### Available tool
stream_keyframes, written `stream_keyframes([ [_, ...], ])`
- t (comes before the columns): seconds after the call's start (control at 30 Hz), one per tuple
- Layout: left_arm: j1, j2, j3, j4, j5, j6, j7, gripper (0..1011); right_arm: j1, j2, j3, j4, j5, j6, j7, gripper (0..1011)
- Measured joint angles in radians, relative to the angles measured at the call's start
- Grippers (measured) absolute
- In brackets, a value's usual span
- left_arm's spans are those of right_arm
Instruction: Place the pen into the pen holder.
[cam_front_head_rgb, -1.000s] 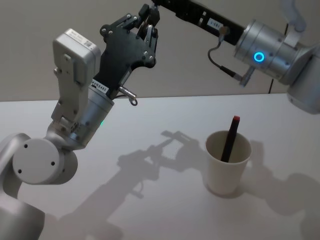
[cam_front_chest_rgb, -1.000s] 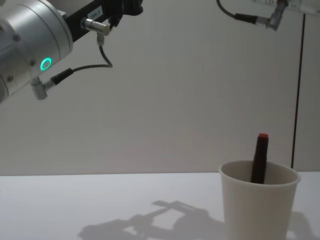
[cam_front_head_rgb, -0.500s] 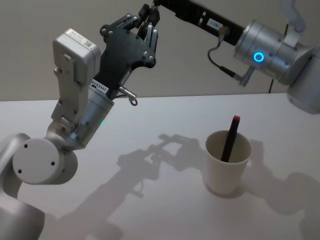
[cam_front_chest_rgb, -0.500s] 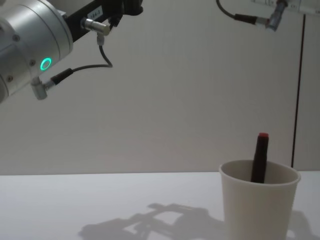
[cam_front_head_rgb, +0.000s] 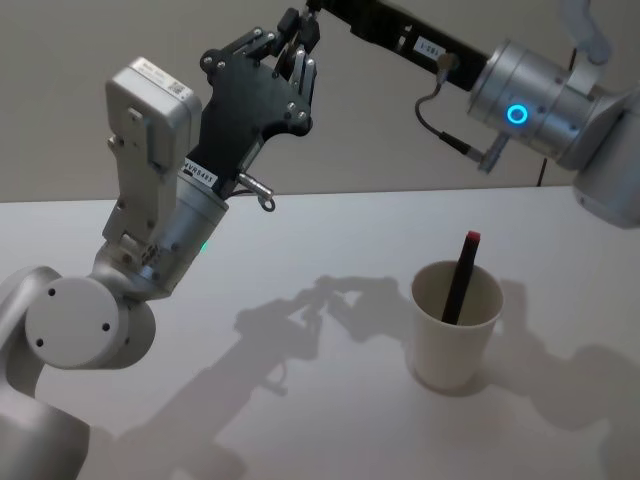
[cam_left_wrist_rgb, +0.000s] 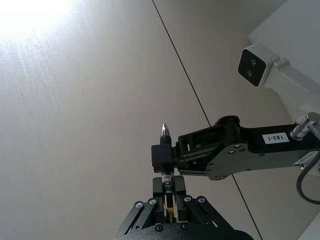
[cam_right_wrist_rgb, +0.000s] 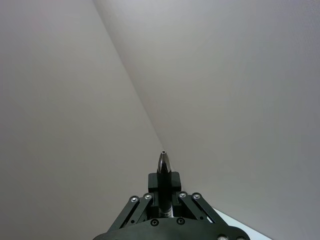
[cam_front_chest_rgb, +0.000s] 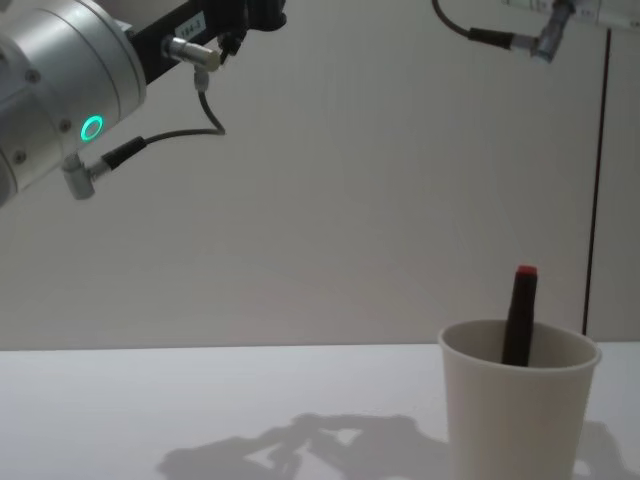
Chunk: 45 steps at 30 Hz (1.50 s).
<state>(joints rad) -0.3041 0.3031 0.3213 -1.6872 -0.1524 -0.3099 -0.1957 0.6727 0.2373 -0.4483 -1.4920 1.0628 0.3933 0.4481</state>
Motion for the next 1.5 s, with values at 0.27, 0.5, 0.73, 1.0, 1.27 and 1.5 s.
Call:
stream_keyframes([
  [0.27, 0.000, 0.000, 0.000, 0.000, 0.000, 0.000, 0.000, 132, 0.000, 0.000, 0.000, 0.000, 0.000, 0.000, 0.000, 118],
  [0.5, 0.000, 0.000, 0.000, 0.000, 0.000, 0.000, 0.000, 132, 0.000, 0.000, 0.000, 0.000, 0.000, 0.000, 0.000, 118],
  [0.73, 0.000, 0.000, 0.000, 0.000, 0.000, 0.000, 0.000, 132, 0.000, 0.000, 0.000, 0.000, 0.000, 0.000, 0.000, 118],
  [1.0, 0.000, 0.000, 0.000, 0.000, 0.000, 0.000, 0.000, 242, 0.000, 0.000, 0.000, 0.000, 0.000, 0.000, 0.001, 118],
  [1.27, 0.000, 0.000, 0.000, 0.000, 0.000, 0.000, 0.000, 490, 0.000, 0.000, 0.000, 0.000, 0.000, 0.000, 0.001, 118],
  [1.5, 0.000, 0.000, 0.000, 0.000, 0.000, 0.000, 0.000, 726, 0.000, 0.000, 0.000, 0.000, 0.000, 0.000, 0.000, 118],
])
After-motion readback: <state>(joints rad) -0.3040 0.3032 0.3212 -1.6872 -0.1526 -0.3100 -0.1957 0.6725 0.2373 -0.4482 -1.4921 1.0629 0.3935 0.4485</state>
